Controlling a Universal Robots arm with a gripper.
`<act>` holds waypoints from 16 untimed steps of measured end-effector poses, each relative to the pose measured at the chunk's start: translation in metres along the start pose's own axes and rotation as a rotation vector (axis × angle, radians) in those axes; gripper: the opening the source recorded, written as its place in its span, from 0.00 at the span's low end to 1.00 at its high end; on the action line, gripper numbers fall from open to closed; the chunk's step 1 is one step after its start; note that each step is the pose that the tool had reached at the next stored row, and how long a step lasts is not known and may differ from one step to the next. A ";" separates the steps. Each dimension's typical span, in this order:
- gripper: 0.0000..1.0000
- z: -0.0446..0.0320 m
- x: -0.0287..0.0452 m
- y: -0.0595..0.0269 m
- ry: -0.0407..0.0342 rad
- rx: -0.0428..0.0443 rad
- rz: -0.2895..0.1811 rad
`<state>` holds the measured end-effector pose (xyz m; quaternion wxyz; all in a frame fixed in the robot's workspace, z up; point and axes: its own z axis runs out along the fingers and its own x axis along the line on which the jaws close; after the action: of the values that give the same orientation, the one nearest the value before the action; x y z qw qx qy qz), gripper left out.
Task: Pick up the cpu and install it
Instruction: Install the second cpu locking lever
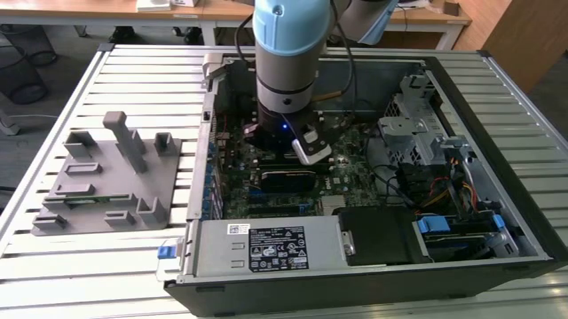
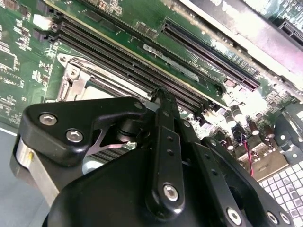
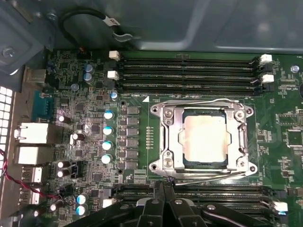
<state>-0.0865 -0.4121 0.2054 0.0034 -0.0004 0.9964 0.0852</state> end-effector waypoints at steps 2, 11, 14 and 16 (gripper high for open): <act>0.11 0.0010 0.0019 -0.0002 0.0002 -0.0055 0.000; 0.11 0.0055 0.0047 -0.0009 0.0000 -0.0258 0.000; 0.11 0.0069 0.0060 -0.0012 0.0000 -0.0329 0.000; 0.11 0.0077 0.0068 -0.0013 0.0001 -0.0366 0.000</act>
<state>-0.0932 -0.4121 0.1976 0.0034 -0.0003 0.9946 0.1034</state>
